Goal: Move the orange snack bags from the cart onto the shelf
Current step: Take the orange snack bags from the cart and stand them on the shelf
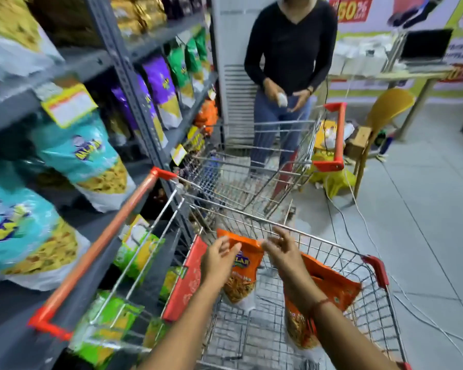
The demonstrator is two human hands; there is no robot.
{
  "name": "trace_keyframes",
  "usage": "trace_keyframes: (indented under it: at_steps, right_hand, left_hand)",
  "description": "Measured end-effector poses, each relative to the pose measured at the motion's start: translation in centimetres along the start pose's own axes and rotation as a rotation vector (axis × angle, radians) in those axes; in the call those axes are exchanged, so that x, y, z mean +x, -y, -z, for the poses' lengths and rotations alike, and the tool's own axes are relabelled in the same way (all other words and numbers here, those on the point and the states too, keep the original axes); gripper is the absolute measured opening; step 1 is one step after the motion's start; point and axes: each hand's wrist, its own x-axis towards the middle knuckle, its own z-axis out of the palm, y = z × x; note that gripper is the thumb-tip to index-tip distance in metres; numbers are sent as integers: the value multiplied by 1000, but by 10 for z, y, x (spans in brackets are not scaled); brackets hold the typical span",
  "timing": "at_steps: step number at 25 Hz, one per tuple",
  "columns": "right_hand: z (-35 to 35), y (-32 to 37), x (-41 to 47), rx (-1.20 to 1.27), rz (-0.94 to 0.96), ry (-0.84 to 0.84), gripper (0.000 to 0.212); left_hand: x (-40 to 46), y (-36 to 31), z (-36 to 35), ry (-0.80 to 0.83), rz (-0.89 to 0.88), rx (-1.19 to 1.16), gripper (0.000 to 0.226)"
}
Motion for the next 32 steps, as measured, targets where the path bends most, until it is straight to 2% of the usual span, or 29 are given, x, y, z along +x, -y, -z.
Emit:
trace_keyframes:
  at_steps: [4,7,8,10,12,14,16,19,21,24,27,29,32]
  right_hand:
    - [26,-134,57,-158,-340,12,66]
    - [28,-222,98,-283,-500,20,67]
    - [28,-242,107,-335,-503,27,66]
    - [25,-280,124,-353,-436,76,64]
    - [24,-307,134,-327,-460,114,75]
    - [25,-333,141,-336,-493,95,89]
    - [25,-345,143,-308,-470,99,88]
    - [26,-344,131,-231,-497,43,81]
    - [29,-329,118,-253,-542,16,65]
    - [22,-286,100,-253,-474,-12,45]
    - [13,-231,70,-176,-409,0,59]
    - [2,-192,46,-135,-349,18,59]
    - [-21,-130,17,-80,-154,74,63]
  left_hand:
    - [70,120,-10,3,313,91,48]
    - [116,194,-25,11,447,122,53]
    - [125,209,-29,36,460,148,54]
    - [140,238,-39,96,517,175,41]
    - [145,256,-49,137,562,182,42]
    - [144,262,-52,158,519,195,46]
    - [144,259,-53,173,489,227,44]
    - [135,250,-54,114,534,131,41]
    - [126,230,-55,93,569,65,46]
    - [105,192,-42,129,492,-6,52]
    - [76,147,-16,127,340,-9,59]
    - [57,112,6,121,249,-18,60]
    - [23,45,51,65,56,39,53]
